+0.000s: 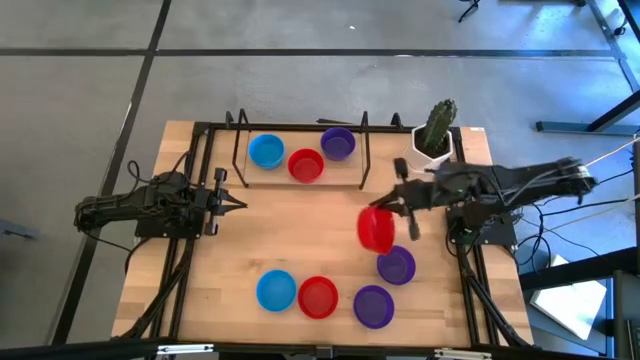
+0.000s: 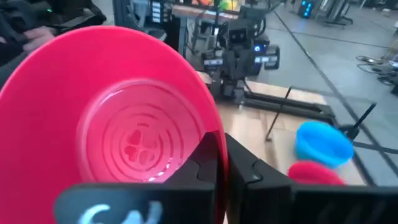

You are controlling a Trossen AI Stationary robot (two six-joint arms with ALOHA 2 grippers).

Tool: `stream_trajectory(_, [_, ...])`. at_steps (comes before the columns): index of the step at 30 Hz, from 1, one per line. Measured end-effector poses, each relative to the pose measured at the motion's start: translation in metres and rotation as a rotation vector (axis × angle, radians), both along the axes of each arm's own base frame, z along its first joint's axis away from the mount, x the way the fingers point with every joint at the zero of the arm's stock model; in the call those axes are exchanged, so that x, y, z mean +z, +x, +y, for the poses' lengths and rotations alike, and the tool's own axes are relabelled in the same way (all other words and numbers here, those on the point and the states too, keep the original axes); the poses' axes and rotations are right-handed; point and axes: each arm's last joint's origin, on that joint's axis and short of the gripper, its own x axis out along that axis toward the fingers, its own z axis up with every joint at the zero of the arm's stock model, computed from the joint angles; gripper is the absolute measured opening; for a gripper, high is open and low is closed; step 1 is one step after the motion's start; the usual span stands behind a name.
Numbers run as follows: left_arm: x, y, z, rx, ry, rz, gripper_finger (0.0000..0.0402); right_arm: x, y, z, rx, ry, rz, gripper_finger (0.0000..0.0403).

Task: Pick & Place Mini bowls
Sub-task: Stack the red bowl on top of the red bowls on the shelf

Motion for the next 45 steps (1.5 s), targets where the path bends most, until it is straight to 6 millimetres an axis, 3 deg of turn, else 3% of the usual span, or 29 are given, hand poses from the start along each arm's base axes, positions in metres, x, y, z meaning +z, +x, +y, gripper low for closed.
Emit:
stream_trajectory(7, [0.0, 0.0, 0.0, 0.0, -0.01, 0.0, 0.0003, -0.083, -0.036, -0.007, 0.003, 0.034, -0.193, 0.0004])
stream_trajectory(12, [0.0, 0.0, 0.0, 0.0, -0.009, 0.001, 0.0003, -0.121, -0.047, -0.01, -0.04, 0.044, -0.259, 0.0004])
stream_trajectory(23, [0.0, 0.0, 0.0, -0.001, 0.002, 0.0, 0.0003, -0.131, -0.056, -0.012, -0.057, 0.035, -0.232, 0.0004])
stream_trajectory(36, [0.0, 0.0, 0.0, 0.0, 0.006, 0.0, 0.0003, -0.128, -0.057, -0.013, -0.061, -0.031, -0.268, 0.0003])
stream_trajectory(45, [0.0, 0.0, 0.0, 0.0, 0.002, 0.0, 0.0003, -0.149, -0.061, -0.016, -0.163, -0.038, -0.343, 0.0004])
